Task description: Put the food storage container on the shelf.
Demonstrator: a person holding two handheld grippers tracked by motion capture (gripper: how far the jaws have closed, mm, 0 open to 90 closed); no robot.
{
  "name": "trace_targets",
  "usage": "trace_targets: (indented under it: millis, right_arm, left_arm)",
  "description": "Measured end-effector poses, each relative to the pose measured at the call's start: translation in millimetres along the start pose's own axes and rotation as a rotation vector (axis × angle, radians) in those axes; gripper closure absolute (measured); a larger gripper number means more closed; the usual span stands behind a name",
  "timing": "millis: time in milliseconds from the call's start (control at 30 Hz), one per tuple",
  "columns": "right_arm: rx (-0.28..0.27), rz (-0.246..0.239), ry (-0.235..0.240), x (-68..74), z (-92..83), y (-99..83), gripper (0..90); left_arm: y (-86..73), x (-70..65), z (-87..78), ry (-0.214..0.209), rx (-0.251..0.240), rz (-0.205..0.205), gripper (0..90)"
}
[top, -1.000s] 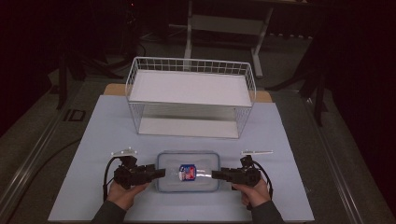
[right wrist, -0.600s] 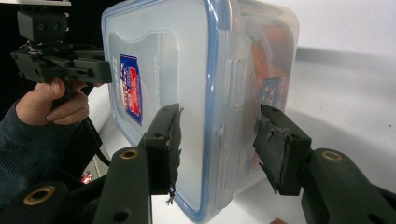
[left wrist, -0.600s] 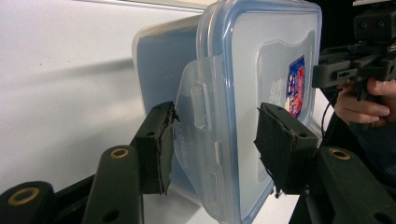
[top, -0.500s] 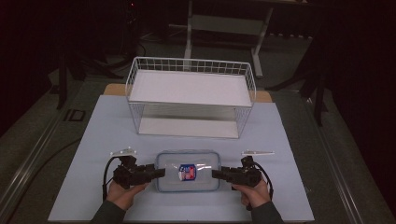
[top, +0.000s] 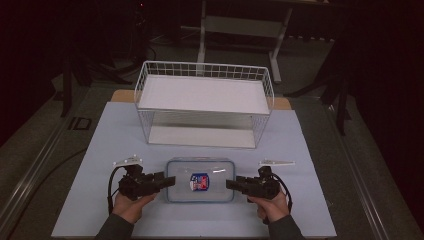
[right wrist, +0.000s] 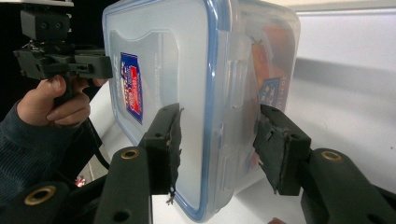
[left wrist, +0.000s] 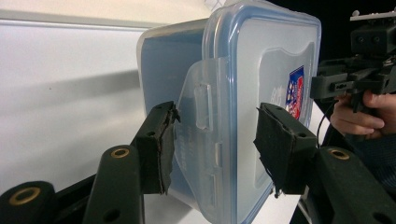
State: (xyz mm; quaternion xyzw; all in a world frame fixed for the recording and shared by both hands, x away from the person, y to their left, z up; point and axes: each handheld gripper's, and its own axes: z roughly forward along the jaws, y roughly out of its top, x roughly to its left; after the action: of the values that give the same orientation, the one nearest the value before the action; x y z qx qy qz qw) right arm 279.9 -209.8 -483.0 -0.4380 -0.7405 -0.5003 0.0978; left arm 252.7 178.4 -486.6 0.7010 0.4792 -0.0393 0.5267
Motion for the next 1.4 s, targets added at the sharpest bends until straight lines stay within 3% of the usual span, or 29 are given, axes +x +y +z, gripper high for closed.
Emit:
trace_targets:
  millis: [400, 900, 1400]
  right_arm:
    - [-0.034, -0.039, -0.001, 9.3, -5.3, 9.2, 52.6]
    - [-0.078, -0.088, -0.003, 22.8, -15.9, 30.3, 52.8]
    - [-0.126, -0.156, -0.015, 39.6, -30.6, 62.0, 52.6]
  left_arm:
    - [7.0, -1.1, -7.3, -0.014, -0.040, -0.004, 48.3]
    - [31.4, -13.0, -18.0, -0.015, -0.079, 0.048, 48.4]
    - [66.0, -28.4, -29.6, -0.013, -0.122, 0.104, 48.5]
